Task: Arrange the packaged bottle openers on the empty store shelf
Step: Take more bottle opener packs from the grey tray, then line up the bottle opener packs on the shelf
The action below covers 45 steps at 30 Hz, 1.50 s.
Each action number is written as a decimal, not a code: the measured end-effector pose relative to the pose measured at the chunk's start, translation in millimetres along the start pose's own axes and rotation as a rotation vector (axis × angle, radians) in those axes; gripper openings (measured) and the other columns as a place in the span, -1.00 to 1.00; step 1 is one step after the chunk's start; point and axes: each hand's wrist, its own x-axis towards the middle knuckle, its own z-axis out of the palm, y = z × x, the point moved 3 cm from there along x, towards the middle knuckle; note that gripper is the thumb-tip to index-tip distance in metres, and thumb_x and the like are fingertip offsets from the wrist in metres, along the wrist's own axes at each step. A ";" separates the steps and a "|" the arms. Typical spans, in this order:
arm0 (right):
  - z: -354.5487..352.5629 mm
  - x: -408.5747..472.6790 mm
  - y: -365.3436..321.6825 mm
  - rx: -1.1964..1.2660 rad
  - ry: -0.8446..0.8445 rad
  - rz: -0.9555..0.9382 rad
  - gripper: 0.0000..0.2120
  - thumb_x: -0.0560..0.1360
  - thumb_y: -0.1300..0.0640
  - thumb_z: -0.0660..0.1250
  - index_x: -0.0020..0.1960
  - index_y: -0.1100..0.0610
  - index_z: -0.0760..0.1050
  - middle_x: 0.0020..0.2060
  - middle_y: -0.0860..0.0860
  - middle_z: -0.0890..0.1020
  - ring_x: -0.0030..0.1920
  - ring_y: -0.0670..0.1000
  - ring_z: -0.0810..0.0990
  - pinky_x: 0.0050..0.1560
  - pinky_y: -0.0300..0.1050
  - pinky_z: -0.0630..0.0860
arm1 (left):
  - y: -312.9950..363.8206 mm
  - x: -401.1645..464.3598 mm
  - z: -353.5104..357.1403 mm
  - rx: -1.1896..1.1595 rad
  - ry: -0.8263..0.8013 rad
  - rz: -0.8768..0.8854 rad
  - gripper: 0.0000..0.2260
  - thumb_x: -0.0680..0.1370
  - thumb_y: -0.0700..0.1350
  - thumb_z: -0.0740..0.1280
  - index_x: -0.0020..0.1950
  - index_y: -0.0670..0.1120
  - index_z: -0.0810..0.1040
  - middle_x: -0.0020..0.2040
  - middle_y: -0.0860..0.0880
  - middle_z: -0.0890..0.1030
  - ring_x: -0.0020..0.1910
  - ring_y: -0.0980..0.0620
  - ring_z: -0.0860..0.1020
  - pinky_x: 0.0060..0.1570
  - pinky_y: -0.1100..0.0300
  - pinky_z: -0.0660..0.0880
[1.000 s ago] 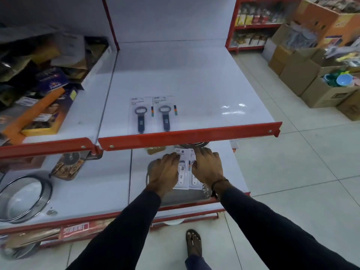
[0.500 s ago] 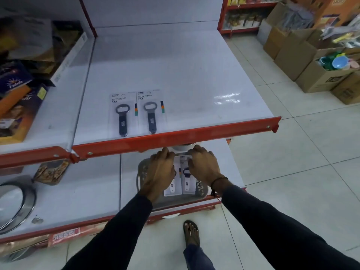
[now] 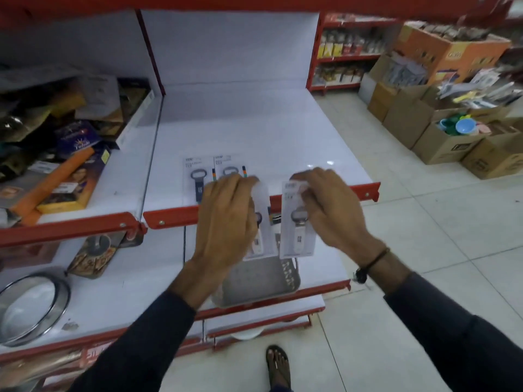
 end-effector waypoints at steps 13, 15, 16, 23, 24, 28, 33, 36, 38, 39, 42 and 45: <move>9.0 172.9 74.4 -0.128 -0.324 0.350 -0.60 0.50 0.21 0.07 0.17 -0.13 0.52 0.10 -0.01 0.67 0.09 0.14 0.61 0.25 0.19 0.47 | -70.1 171.8 73.3 0.068 -0.387 -0.361 -0.69 0.54 -0.29 0.17 0.25 -0.18 0.53 0.21 -0.19 0.63 0.21 -0.23 0.55 0.33 -0.07 0.26; 22.3 173.8 84.5 -0.148 -0.390 0.358 -0.57 0.48 0.22 0.09 0.18 -0.15 0.52 0.17 0.03 0.66 0.11 0.13 0.57 0.26 0.15 0.43 | -77.2 161.9 91.6 0.064 -0.491 -0.365 -0.67 0.54 -0.29 0.18 0.26 -0.17 0.54 0.22 -0.18 0.61 0.24 -0.22 0.53 0.35 -0.08 0.23; 27.0 171.7 88.4 -0.158 -0.426 0.363 -0.55 0.48 0.22 0.09 0.19 -0.17 0.52 0.21 0.02 0.65 0.13 0.12 0.56 0.28 0.14 0.42 | -78.5 156.7 97.9 0.054 -0.541 -0.350 -0.66 0.56 -0.28 0.17 0.30 -0.16 0.55 0.25 -0.17 0.59 0.28 -0.20 0.52 0.38 -0.09 0.20; 46.1 159.1 69.4 -0.270 -0.632 0.070 -0.44 0.60 -0.16 0.24 0.56 -0.15 0.20 0.56 -0.14 0.27 0.57 0.03 0.21 0.52 0.20 0.17 | -117.1 145.4 57.8 -0.072 -0.740 -0.317 -0.54 0.65 -0.08 0.30 0.54 -0.08 0.36 0.54 -0.10 0.37 0.51 -0.10 0.36 0.49 0.05 0.25; 50.9 159.3 55.8 -0.186 -0.666 0.041 -0.40 0.56 -0.20 0.29 0.55 -0.15 0.23 0.56 -0.14 0.27 0.57 0.02 0.20 0.54 0.16 0.16 | -127.3 143.3 42.3 -0.052 -0.815 -0.323 -0.52 0.61 -0.05 0.37 0.52 -0.07 0.39 0.50 -0.10 0.41 0.48 -0.10 0.40 0.42 0.09 0.33; 78.8 155.8 13.1 -0.082 -0.869 -0.019 -0.22 0.38 -0.31 0.46 0.52 -0.16 0.29 0.57 -0.09 0.26 0.55 0.06 0.20 0.52 0.10 0.13 | -151.2 123.4 1.4 0.233 -1.133 -0.358 -0.24 0.44 0.14 0.54 0.56 0.01 0.31 0.53 -0.01 0.36 0.45 -0.07 0.39 0.43 0.04 0.39; 102.4 150.8 2.7 -0.147 -0.877 -0.035 -0.25 0.30 -0.29 0.54 0.43 -0.21 0.41 0.42 -0.05 0.43 0.35 0.09 0.34 0.24 -0.02 0.28 | -149.1 105.3 -4.7 0.258 -1.102 -0.336 -0.10 0.32 0.19 0.61 0.57 0.05 0.29 0.53 0.03 0.36 0.43 -0.10 0.42 0.40 -0.05 0.42; 106.9 151.6 3.0 -0.151 -0.838 -0.023 -0.25 0.26 -0.30 0.56 0.41 -0.21 0.44 0.41 -0.04 0.44 0.35 0.09 0.32 0.25 -0.01 0.26 | -149.4 101.5 -7.1 0.218 -1.074 -0.353 -0.15 0.34 0.16 0.61 0.55 0.06 0.32 0.51 0.03 0.39 0.41 -0.11 0.43 0.40 -0.07 0.42; 107.1 152.0 2.1 -0.155 -0.830 -0.021 -0.25 0.25 -0.29 0.57 0.39 -0.20 0.47 0.43 -0.03 0.44 0.39 0.09 0.31 0.40 0.09 0.18 | -148.3 99.6 -7.4 0.215 -1.073 -0.346 -0.19 0.35 0.16 0.61 0.52 0.06 0.34 0.49 0.03 0.40 0.40 -0.11 0.44 0.40 -0.08 0.43; 106.3 152.5 0.8 -0.147 -0.820 -0.016 -0.26 0.24 -0.28 0.58 0.38 -0.20 0.49 0.42 -0.03 0.45 0.39 0.08 0.32 0.46 0.12 0.12 | -147.5 99.2 -7.4 0.216 -1.074 -0.342 -0.20 0.36 0.16 0.60 0.51 0.06 0.35 0.48 0.02 0.40 0.39 -0.11 0.45 0.39 -0.08 0.44; 101.4 153.6 -3.9 -0.110 -0.805 -0.008 -0.28 0.22 -0.25 0.61 0.34 -0.16 0.54 0.39 -0.05 0.50 0.39 0.07 0.37 0.50 0.17 0.10 | -148.3 101.7 -6.5 0.239 -1.084 -0.336 -0.19 0.35 0.18 0.60 0.51 0.07 0.34 0.48 0.02 0.40 0.39 -0.12 0.43 0.40 -0.10 0.43; 91.2 155.6 -6.2 -0.126 -0.843 -0.033 -0.23 0.23 -0.25 0.60 0.40 -0.19 0.47 0.44 -0.06 0.44 0.45 0.08 0.34 0.49 0.15 0.14 | -150.1 107.1 -5.8 0.299 -1.122 -0.348 -0.11 0.28 0.24 0.61 0.52 0.11 0.31 0.50 0.05 0.36 0.44 -0.12 0.36 0.41 -0.15 0.41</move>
